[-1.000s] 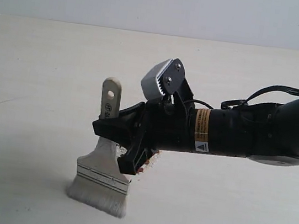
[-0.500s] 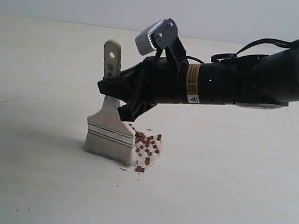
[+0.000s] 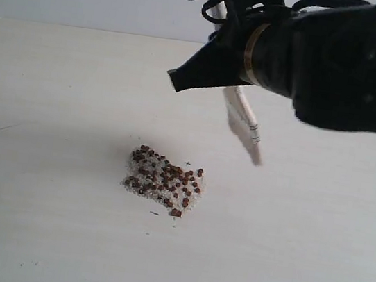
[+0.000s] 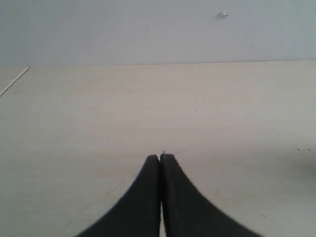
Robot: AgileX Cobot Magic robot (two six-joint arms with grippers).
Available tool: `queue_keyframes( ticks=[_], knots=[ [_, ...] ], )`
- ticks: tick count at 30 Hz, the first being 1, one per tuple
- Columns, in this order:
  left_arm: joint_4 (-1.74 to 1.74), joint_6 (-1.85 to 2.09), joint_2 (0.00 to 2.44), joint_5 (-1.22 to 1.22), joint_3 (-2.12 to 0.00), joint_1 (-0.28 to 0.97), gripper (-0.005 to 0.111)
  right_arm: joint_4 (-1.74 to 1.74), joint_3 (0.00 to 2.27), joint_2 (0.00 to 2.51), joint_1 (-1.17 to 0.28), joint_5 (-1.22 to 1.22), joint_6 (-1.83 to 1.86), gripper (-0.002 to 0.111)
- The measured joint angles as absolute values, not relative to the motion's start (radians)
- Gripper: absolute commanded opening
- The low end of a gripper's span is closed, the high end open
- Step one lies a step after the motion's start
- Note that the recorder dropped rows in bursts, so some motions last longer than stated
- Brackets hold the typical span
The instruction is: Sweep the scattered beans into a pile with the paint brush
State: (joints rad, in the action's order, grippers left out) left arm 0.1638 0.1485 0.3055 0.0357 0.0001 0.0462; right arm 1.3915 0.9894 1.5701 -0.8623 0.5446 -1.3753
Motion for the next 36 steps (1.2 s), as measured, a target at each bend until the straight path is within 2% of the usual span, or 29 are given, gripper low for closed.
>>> queue_keyframes(
  ticks=[5,11,20,36],
  knots=[
    [0.164,0.149,0.306,0.036,0.0,0.046,0.0,1.553,0.94,1.609,-1.008,0.956,-1.766,0.0],
    [0.164,0.149,0.306,0.036,0.0,0.046,0.0,1.59,0.917,1.771,-1.134,1.169,-2.075,0.0],
    [0.164,0.149,0.306,0.036,0.0,0.046,0.0,1.539,0.986,1.982,-1.222,1.206,-2.116,0.0],
    [0.164,0.149,0.306,0.036,0.0,0.046,0.0,1.491,1.139,2.031,-1.223,1.144,-2.12,0.0]
  ],
)
